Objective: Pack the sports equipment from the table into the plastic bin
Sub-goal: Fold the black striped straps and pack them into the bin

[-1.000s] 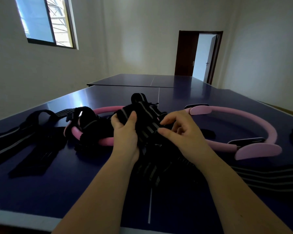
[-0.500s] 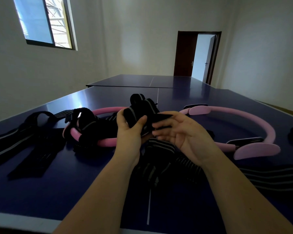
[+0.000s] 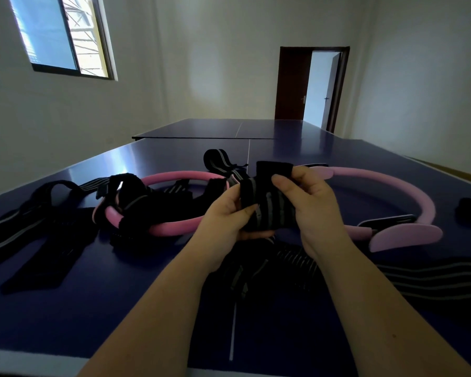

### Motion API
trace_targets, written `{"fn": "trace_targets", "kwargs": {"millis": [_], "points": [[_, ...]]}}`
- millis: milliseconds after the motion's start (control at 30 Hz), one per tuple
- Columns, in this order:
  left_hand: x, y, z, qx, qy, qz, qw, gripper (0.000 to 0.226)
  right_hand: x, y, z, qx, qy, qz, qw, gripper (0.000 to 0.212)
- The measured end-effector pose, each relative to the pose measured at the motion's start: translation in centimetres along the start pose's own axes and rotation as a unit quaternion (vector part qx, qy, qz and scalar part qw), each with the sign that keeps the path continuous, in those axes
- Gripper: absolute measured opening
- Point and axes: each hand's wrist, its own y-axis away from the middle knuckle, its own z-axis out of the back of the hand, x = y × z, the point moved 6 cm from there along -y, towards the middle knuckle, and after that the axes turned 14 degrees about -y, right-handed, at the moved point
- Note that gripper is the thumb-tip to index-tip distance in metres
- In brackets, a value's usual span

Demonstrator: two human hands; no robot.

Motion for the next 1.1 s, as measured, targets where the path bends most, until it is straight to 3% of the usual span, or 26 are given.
{"fn": "trace_targets", "kwargs": {"millis": [67,167,300,400,500,600,700,800,833,867,1000,1100], "points": [[-0.2,0.2,0.1,0.003,0.001,-0.013,1.0,0.033,-0.2,-0.3,0.2,0.008,0.003,-0.019,1.0,0.023],[-0.2,0.3,0.4,0.005,-0.01,-0.03,0.999,0.035,-1.0,-0.9,0.9,0.011,-0.037,-0.099,0.994,0.069],[0.0,0.4,0.4,0.014,-0.032,-0.018,0.999,0.038,-1.9,-0.7,0.7,0.028,-0.071,-0.144,0.987,0.039],[0.6,0.4,0.0,-0.017,-0.094,0.011,0.995,0.034,-2.9,-1.0,1.8,-0.045,-0.057,-0.149,0.986,0.02],[0.8,-0.1,0.9,-0.088,-0.238,-0.03,0.967,0.033,-3.5,-1.5,3.7,-0.129,-0.055,-0.147,0.979,0.01],[0.7,0.0,1.6,-0.114,-0.304,-0.025,0.946,0.02,-3.9,-1.9,5.9,-0.224,-0.029,-0.125,0.966,0.01],[1.9,0.1,1.0,-0.037,-0.419,0.017,0.907,0.025,-4.9,-1.8,6.7,-0.281,-0.065,-0.136,0.948,0.027],[3.1,0.1,0.1,0.074,-0.634,0.027,0.77,0.057,-5.8,-1.8,6.1,-0.265,-0.095,-0.173,0.944,0.035],[3.4,0.1,0.1,0.09,-0.668,0.041,0.738,0.061,-6.0,-1.8,6.0,-0.264,-0.095,-0.175,0.944,0.033],[3.4,0.2,0.3,0.095,-0.679,0.058,0.726,0.059,-5.8,-1.8,5.8,-0.266,-0.096,-0.172,0.944,0.03],[2.8,0.2,1.3,0.051,-0.665,0.106,0.738,0.039,-6.1,-1.5,4.3,-0.222,-0.064,-0.186,0.955,0.035],[2.2,0.4,2.0,0.012,-0.665,0.137,0.734,0.026,-6.8,-1.3,3.1,-0.157,0.075,-0.193,0.966,0.02]]}}
